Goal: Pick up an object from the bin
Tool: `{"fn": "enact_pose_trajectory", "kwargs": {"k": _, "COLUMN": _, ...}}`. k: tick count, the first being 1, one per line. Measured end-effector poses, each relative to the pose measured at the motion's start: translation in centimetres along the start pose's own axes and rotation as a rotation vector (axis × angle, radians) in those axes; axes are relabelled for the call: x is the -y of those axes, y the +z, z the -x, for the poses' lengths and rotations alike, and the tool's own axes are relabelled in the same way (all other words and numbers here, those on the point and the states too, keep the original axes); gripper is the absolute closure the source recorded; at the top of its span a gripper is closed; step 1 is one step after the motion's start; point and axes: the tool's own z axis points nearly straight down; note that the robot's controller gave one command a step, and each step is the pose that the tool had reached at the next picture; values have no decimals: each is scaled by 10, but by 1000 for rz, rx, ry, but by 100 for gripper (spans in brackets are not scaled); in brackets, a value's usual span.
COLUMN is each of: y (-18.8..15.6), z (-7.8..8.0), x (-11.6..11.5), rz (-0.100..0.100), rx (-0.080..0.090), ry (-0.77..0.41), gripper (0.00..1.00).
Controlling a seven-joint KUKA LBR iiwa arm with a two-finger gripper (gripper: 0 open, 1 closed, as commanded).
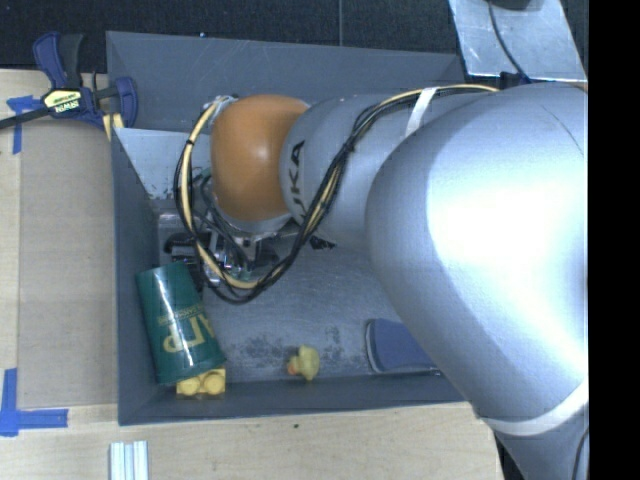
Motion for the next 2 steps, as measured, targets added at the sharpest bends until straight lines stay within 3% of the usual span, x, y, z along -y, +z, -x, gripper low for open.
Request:
{"fn": "enact_pose_trajectory", "kwargs": {"k": 1, "y": -2, "z": 31, "x": 30, "rz": 6, "rx": 15, "ry": -67, "gripper": 100}}
{"fn": "enact_pose_trajectory", "kwargs": {"k": 2, "y": -2, "z": 31, "x": 30, "rz": 6, "rx": 15, "ry": -67, "gripper": 100}}
